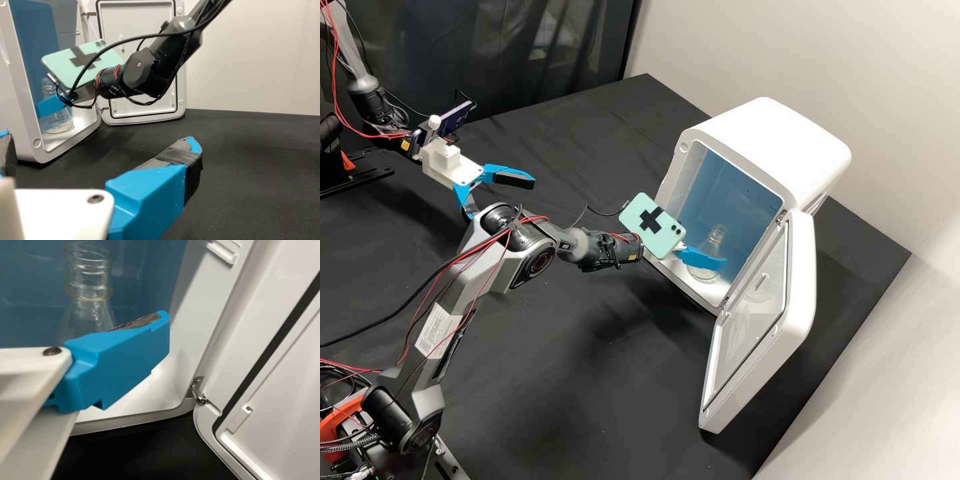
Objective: Take the flask out of the incubator
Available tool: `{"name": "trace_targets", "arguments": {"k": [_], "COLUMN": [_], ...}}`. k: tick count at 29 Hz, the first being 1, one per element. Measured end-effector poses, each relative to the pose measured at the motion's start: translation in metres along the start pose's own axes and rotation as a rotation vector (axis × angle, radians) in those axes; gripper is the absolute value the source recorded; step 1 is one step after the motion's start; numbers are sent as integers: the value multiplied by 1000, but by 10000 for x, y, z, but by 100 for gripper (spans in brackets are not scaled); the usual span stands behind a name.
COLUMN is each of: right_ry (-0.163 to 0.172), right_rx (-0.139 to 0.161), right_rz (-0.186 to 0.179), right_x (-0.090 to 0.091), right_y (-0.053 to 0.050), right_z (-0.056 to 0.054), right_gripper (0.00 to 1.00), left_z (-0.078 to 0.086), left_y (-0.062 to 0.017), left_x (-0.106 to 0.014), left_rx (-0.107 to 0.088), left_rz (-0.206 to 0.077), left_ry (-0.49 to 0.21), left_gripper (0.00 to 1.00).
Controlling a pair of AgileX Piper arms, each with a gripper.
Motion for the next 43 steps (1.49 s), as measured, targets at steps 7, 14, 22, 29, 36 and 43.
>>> {"name": "trace_targets", "arguments": {"k": [7, 14, 22, 29, 36, 43], "right_ry": [-49, -65, -85, -98, -108, -101], "right_rx": [-18, -24, -58, -67, -66, -50], "right_rz": [8, 14, 12, 4, -16, -58], "right_x": [132, 248, 425, 545, 609, 655], "right_y": [-68, -50, -57, -40, -44, -36], "right_z": [20, -32, -75, -126, -119, -70], "right_gripper": [100, 100, 100, 100, 0, 0], "left_z": [4, 31, 52, 41, 64, 64], "left_y": [-3, -23, -21, 5, 16, 16], "left_x": [1, 21, 33, 55, 75, 75], "left_rx": [0, -7, -6, -7, -5, -5], "left_rz": [-1, -7, -6, 7, 12, 12], "left_ry": [-2, -7, -16, -9, -20, -20], "left_gripper": [100, 100, 100, 100, 100, 100]}}
